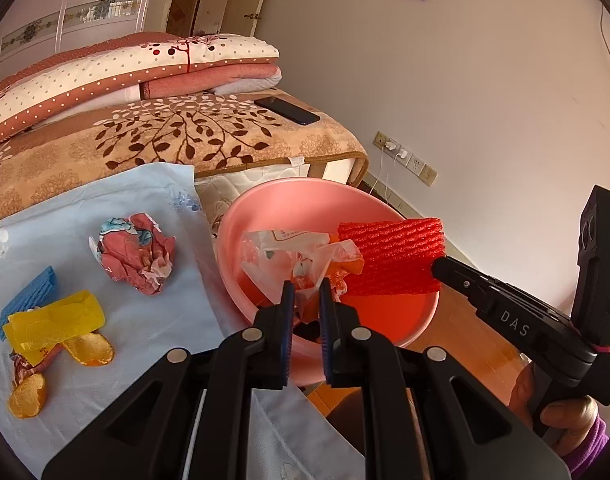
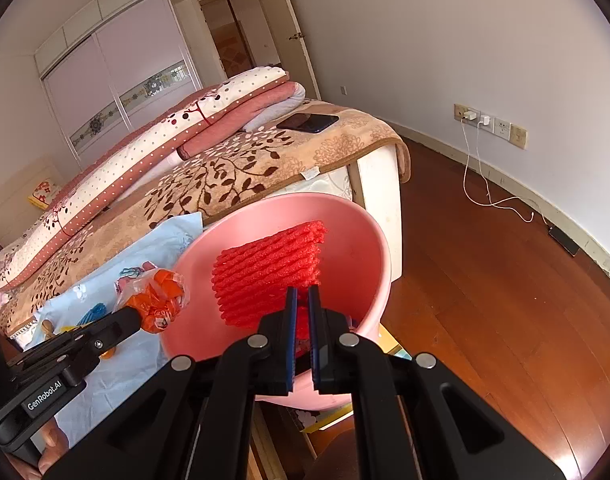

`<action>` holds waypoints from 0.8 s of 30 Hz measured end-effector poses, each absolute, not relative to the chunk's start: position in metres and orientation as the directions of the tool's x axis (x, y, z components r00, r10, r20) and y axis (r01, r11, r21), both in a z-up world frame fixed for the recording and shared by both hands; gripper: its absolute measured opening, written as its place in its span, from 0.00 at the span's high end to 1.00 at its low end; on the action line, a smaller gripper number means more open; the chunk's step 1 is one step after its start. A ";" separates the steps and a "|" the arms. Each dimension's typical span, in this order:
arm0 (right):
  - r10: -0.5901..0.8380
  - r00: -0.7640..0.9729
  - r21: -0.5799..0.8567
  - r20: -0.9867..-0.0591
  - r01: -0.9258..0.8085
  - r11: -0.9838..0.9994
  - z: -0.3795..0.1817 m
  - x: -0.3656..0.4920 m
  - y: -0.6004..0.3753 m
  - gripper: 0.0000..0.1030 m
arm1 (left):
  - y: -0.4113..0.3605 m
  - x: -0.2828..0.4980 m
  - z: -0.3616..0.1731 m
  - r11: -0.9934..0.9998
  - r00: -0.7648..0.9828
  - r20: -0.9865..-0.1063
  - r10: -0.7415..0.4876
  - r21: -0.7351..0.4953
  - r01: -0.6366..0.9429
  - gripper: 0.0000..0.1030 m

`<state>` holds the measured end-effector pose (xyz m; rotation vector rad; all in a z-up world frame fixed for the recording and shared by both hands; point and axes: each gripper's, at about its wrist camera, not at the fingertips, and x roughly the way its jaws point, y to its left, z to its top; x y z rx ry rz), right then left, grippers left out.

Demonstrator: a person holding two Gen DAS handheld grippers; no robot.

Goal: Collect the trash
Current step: 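Carry the wrapper and red mesh over the pink bucket with both tools, then open both tools to drop the wrapper and red mesh into the bucket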

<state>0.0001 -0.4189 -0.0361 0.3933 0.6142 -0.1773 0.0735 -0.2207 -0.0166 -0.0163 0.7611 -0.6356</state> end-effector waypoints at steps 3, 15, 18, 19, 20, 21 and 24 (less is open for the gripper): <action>-0.051 0.802 0.301 -0.595 0.281 0.911 -0.037 -0.001 -0.420 0.95 | -0.225 0.074 -0.019 0.809 0.539 -0.642 -0.545 -0.236 0.538 0.89; -0.054 0.797 0.301 -0.601 0.289 0.909 -0.040 0.002 -0.422 0.95 | -0.231 0.079 -0.027 0.806 0.504 -0.673 -0.541 -0.242 0.541 0.88; -0.055 0.798 0.301 -0.601 0.289 0.909 -0.040 0.002 -0.422 0.95 | -0.231 0.080 -0.028 0.807 0.499 -0.679 -0.538 -0.245 0.537 0.81; -0.054 0.798 0.301 -0.601 0.289 0.909 -0.040 0.002 -0.422 0.95 | -0.230 0.080 -0.028 0.807 0.498 -0.678 -0.541 -0.251 0.535 0.72; -0.055 0.797 0.301 -0.601 0.289 0.909 -0.040 0.002 -0.422 0.95 | -0.229 0.080 -0.028 0.807 0.498 -0.676 -0.544 -0.257 0.532 0.70; -0.055 0.797 0.301 -0.601 0.289 0.909 -0.040 0.002 -0.422 0.95 | -0.229 0.080 -0.028 0.806 0.497 -0.674 -0.546 -0.262 0.531 0.69; -0.053 0.798 0.302 -0.601 0.288 0.909 -0.040 0.002 -0.422 0.95 | -0.228 0.079 -0.026 0.807 0.499 -0.672 -0.547 -0.264 0.529 0.68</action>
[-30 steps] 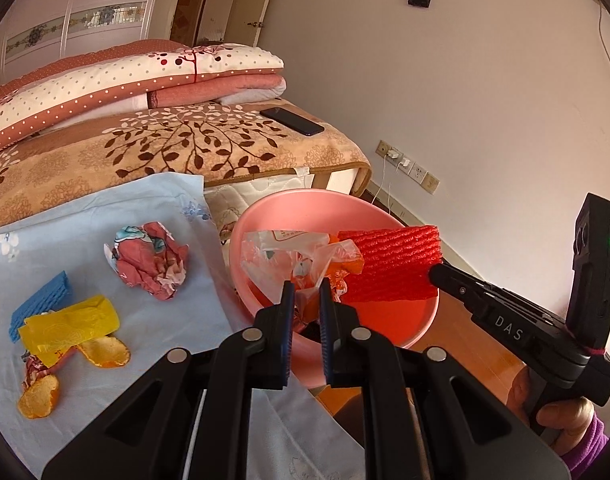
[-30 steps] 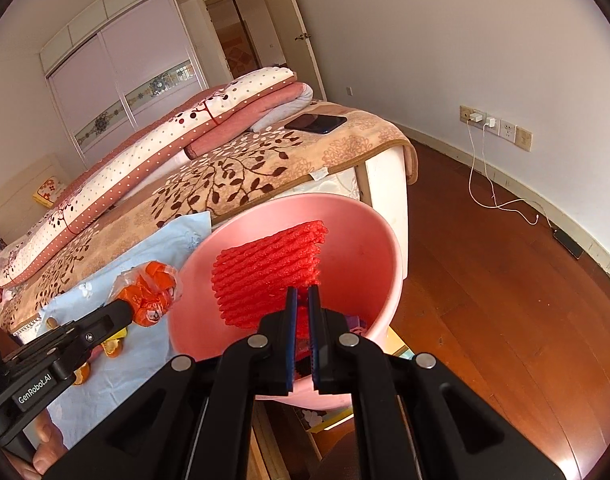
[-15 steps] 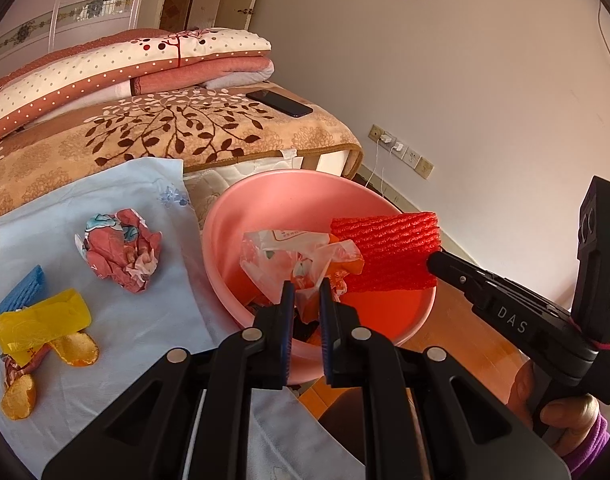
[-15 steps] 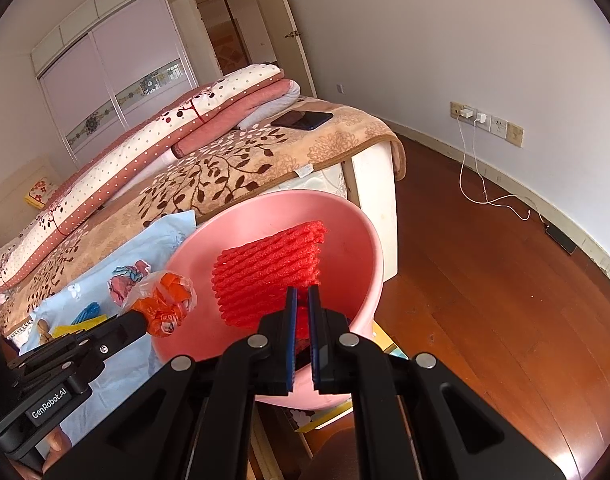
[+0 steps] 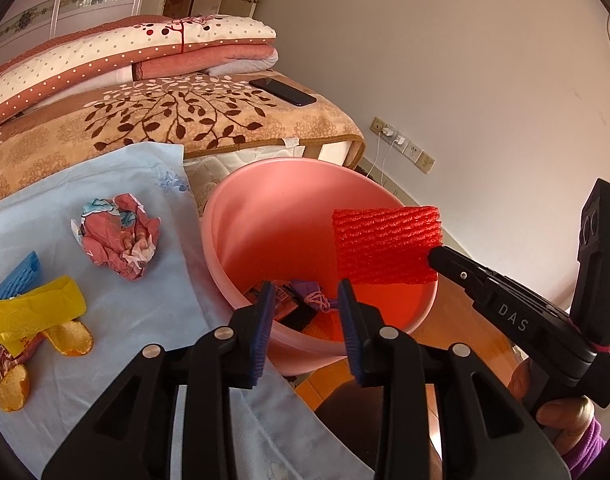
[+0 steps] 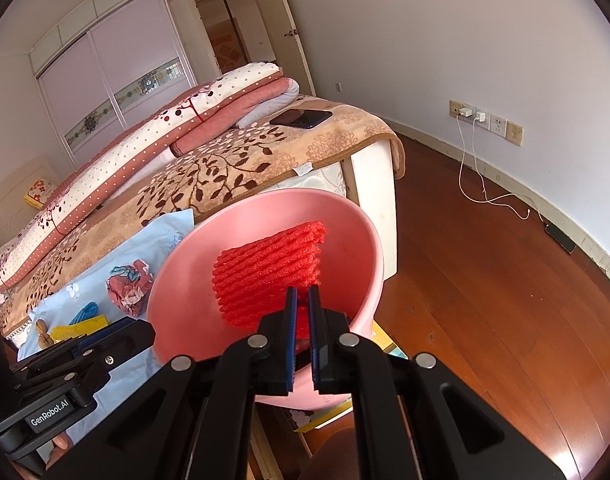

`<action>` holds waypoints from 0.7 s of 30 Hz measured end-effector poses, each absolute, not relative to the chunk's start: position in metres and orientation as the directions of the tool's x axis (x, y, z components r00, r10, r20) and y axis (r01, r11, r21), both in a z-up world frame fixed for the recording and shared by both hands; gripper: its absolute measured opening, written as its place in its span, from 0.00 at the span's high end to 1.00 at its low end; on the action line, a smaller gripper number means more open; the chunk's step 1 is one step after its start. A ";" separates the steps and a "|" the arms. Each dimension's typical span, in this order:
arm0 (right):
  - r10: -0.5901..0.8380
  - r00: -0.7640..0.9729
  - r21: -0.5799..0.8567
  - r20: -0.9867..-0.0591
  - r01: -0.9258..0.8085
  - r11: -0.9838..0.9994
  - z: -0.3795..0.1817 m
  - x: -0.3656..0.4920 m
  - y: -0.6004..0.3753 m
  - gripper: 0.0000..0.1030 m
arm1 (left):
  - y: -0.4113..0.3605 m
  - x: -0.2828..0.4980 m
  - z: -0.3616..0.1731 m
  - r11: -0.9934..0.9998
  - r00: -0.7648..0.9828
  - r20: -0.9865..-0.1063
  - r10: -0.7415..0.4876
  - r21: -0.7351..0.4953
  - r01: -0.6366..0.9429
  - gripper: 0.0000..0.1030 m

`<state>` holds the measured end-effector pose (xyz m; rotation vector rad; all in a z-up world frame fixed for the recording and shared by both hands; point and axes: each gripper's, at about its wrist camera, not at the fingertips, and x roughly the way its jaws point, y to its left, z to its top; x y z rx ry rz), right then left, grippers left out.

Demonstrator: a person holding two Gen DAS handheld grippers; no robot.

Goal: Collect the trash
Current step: 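Open both tools to drop the wrapper and red mesh into the bucket, then withdraw both tools from the bucket back over the bedsheet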

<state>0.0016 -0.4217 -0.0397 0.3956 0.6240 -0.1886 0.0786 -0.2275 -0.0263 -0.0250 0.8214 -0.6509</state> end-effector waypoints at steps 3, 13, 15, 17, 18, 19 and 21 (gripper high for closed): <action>-0.053 0.795 0.305 -0.605 0.293 0.906 -0.042 0.003 -0.422 0.85 | -0.226 0.077 -0.025 0.806 0.502 -0.668 -0.549 -0.265 0.529 0.68; -0.046 0.808 0.306 -0.588 0.274 0.912 -0.037 -0.001 -0.411 0.64 | -0.218 0.072 -0.020 0.808 0.511 -0.660 -0.551 -0.268 0.525 0.68; -0.041 0.807 0.302 -0.589 0.267 0.915 -0.036 0.000 -0.408 0.64 | -0.214 0.070 -0.019 0.810 0.518 -0.656 -0.549 -0.268 0.521 0.68; -0.035 0.806 0.301 -0.590 0.261 0.917 -0.035 0.001 -0.404 0.64 | -0.210 0.069 -0.017 0.813 0.525 -0.652 -0.548 -0.266 0.518 0.68; -0.032 0.807 0.302 -0.590 0.257 0.918 -0.035 0.001 -0.402 0.64 | -0.209 0.068 -0.016 0.815 0.528 -0.650 -0.546 -0.265 0.516 0.68; -0.028 0.806 0.301 -0.591 0.252 0.920 -0.034 0.001 -0.400 0.64 | -0.206 0.068 -0.015 0.817 0.533 -0.649 -0.544 -0.265 0.511 0.68; -0.021 0.806 0.297 -0.591 0.241 0.924 -0.034 0.001 -0.394 0.64 | -0.202 0.068 -0.013 0.822 0.539 -0.646 -0.541 -0.268 0.503 0.68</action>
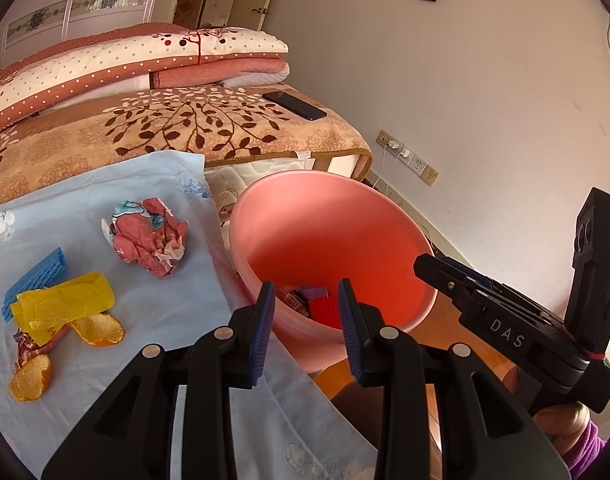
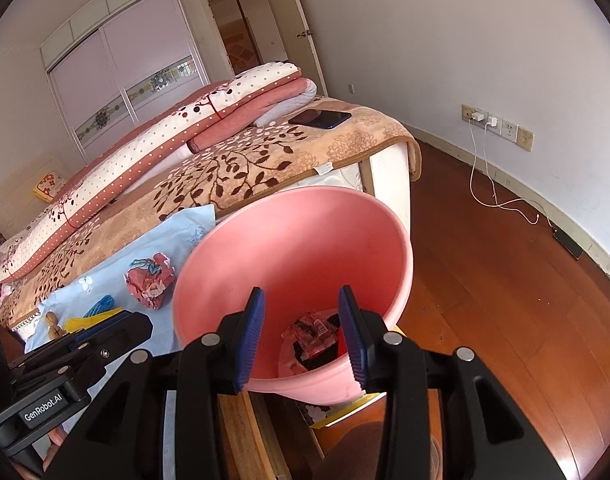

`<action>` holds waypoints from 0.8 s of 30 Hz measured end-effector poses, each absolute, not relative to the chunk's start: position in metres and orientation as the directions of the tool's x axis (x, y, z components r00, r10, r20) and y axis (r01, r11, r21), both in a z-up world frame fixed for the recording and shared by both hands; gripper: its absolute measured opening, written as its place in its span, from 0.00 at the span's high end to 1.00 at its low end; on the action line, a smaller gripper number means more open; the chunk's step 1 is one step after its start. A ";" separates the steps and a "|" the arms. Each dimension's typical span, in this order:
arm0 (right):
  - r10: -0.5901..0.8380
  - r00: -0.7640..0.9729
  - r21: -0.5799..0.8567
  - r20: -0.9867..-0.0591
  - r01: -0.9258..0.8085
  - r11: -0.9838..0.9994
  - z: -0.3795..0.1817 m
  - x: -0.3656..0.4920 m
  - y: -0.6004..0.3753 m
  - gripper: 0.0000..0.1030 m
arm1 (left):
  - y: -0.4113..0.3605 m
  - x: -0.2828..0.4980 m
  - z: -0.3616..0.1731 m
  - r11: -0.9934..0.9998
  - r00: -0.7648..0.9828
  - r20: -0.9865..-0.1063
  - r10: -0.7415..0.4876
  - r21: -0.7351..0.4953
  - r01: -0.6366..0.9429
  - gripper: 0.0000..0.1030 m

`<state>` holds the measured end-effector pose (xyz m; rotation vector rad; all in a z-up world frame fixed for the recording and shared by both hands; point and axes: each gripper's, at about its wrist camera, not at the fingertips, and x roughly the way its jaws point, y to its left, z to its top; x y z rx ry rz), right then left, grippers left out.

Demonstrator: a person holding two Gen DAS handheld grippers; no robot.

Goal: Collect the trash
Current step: 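Withdraw both tools from the bucket back over the bedsheet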

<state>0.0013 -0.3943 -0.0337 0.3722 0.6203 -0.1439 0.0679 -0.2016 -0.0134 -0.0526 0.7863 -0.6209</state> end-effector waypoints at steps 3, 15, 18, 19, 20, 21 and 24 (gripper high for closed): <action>-0.011 0.805 0.290 -0.593 0.226 0.930 -0.033 0.002 -0.387 0.63 | -0.194 0.067 -0.010 0.829 0.553 -0.639 -0.534 -0.266 0.493 0.68; 0.035 0.801 0.272 -0.598 0.161 0.949 -0.029 0.009 -0.356 0.61 | -0.147 0.063 0.003 0.871 0.628 -0.614 -0.478 -0.236 0.432 0.68; 0.048 0.797 0.267 -0.602 0.144 0.953 -0.029 0.014 -0.348 0.61 | -0.130 0.063 0.005 0.882 0.645 -0.609 -0.461 -0.230 0.412 0.68; 0.053 0.795 0.265 -0.604 0.138 0.954 -0.029 0.015 -0.345 0.61 | -0.123 0.063 0.006 0.886 0.653 -0.607 -0.453 -0.227 0.404 0.68; 0.058 0.793 0.264 -0.606 0.132 0.956 -0.030 0.017 -0.342 0.61 | -0.116 0.063 0.006 0.890 0.659 -0.605 -0.447 -0.226 0.396 0.68; 0.063 0.791 0.263 -0.608 0.125 0.957 -0.031 0.018 -0.339 0.61 | -0.109 0.063 0.007 0.894 0.664 -0.604 -0.440 -0.224 0.389 0.68; 0.083 0.785 0.261 -0.614 0.102 0.960 -0.033 0.024 -0.331 0.60 | -0.089 0.062 0.006 0.908 0.678 -0.609 -0.411 -0.208 0.363 0.68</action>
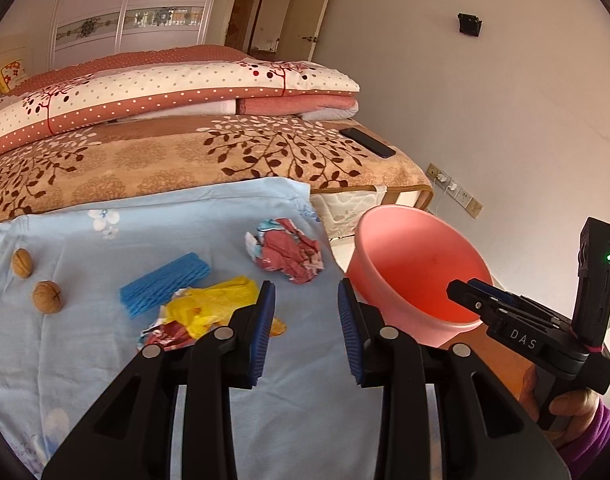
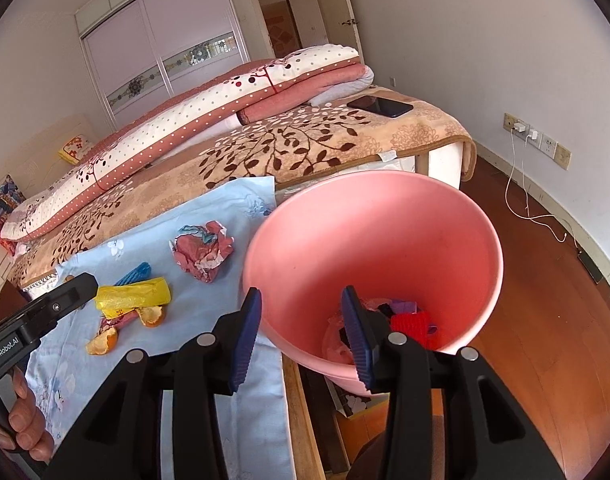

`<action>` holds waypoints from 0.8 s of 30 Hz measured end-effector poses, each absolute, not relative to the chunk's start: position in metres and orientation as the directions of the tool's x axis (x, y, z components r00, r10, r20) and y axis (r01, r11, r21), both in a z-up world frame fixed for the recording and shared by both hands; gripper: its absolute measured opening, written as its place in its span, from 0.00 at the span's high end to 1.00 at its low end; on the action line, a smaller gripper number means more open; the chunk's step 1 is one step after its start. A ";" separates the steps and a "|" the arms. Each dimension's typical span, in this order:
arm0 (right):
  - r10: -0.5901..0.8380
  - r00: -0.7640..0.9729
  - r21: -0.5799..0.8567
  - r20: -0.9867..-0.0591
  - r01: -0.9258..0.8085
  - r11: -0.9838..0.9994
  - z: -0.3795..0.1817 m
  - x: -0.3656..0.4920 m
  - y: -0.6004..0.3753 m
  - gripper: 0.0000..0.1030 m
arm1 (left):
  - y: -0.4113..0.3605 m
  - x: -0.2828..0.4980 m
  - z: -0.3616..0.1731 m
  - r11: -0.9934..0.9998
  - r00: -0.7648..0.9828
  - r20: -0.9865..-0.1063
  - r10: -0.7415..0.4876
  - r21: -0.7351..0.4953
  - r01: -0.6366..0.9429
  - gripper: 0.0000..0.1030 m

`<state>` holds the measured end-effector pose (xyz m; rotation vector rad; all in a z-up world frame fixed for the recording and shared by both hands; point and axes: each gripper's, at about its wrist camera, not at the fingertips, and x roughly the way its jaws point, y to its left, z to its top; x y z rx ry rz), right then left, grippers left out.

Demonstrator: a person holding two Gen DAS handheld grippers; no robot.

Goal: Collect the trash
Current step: 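Withdraw both tools from the bucket back over the bedsheet, then grasp the yellow plastic bag with the left tool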

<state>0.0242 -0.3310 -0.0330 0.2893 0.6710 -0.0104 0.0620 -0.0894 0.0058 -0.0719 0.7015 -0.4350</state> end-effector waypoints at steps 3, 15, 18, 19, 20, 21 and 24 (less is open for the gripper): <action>0.101 0.777 0.258 -0.621 0.081 0.963 -0.036 0.031 -0.323 0.60 | -0.069 0.061 0.002 0.924 0.688 -0.620 -0.376 -0.194 0.330 0.68; 0.155 0.752 0.262 -0.641 0.025 0.965 -0.037 0.049 -0.299 0.60 | -0.030 0.071 -0.009 0.950 0.684 -0.660 -0.311 -0.193 0.245 0.68; 0.159 0.748 0.254 -0.644 0.013 0.967 -0.036 0.051 -0.293 0.60 | -0.037 0.077 -0.010 0.947 0.676 -0.665 -0.319 -0.188 0.262 0.68; 0.160 0.748 0.251 -0.645 0.009 0.968 -0.035 0.052 -0.292 0.59 | -0.039 0.080 -0.012 0.946 0.671 -0.669 -0.320 -0.183 0.268 0.68; 0.161 0.748 0.249 -0.644 0.006 0.968 -0.034 0.053 -0.290 0.57 | -0.042 0.083 -0.013 0.945 0.667 -0.673 -0.320 -0.178 0.274 0.68; 0.162 0.749 0.248 -0.643 0.004 0.969 -0.033 0.053 -0.289 0.54 | -0.045 0.086 -0.014 0.944 0.663 -0.677 -0.321 -0.173 0.280 0.68; 0.165 0.750 0.250 -0.641 0.000 0.968 -0.031 0.056 -0.288 0.53 | -0.050 0.094 -0.019 0.946 0.658 -0.687 -0.308 -0.150 0.287 0.68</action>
